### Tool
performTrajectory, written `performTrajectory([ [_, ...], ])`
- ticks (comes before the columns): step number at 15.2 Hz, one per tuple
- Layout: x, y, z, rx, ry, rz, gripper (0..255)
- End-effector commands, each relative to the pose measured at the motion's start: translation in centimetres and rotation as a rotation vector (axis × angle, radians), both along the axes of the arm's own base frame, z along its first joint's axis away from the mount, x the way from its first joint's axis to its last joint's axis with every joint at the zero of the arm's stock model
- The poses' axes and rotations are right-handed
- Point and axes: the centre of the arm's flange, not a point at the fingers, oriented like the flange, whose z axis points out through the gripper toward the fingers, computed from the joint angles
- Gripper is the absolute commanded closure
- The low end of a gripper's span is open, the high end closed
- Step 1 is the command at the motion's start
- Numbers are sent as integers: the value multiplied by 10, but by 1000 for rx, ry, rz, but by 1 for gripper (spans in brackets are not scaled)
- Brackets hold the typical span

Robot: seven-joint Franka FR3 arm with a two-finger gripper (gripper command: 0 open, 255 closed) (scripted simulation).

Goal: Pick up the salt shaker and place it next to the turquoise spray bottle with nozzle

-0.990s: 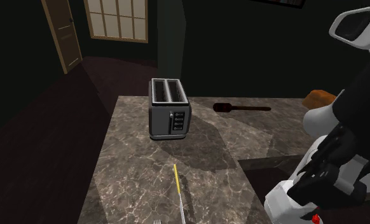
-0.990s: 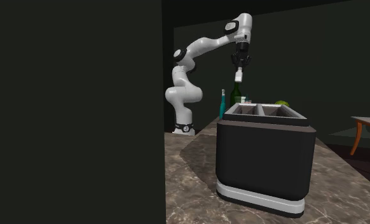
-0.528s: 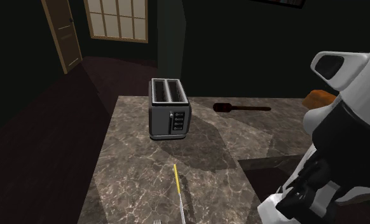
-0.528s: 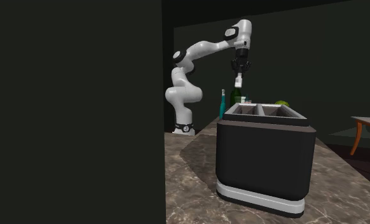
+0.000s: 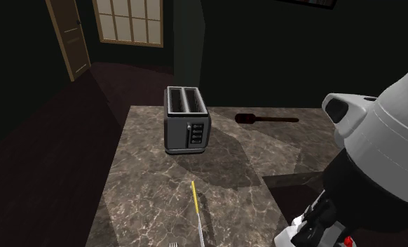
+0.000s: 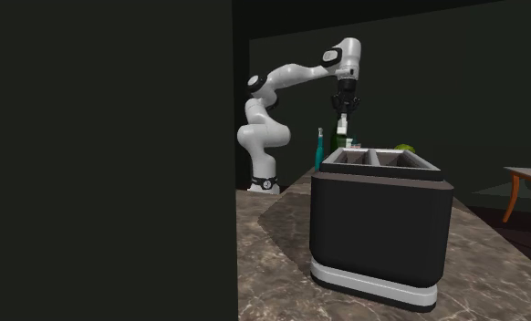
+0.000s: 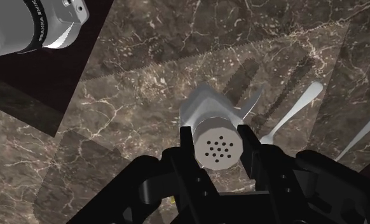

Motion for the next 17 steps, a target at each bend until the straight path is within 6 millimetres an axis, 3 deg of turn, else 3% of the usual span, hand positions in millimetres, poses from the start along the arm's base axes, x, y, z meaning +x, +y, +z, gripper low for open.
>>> performTrajectory([
  [1, -1, -1, -12, 0, 0, 0, 255],
  [17, -1, -1, -96, 0, 0, 0, 255],
])
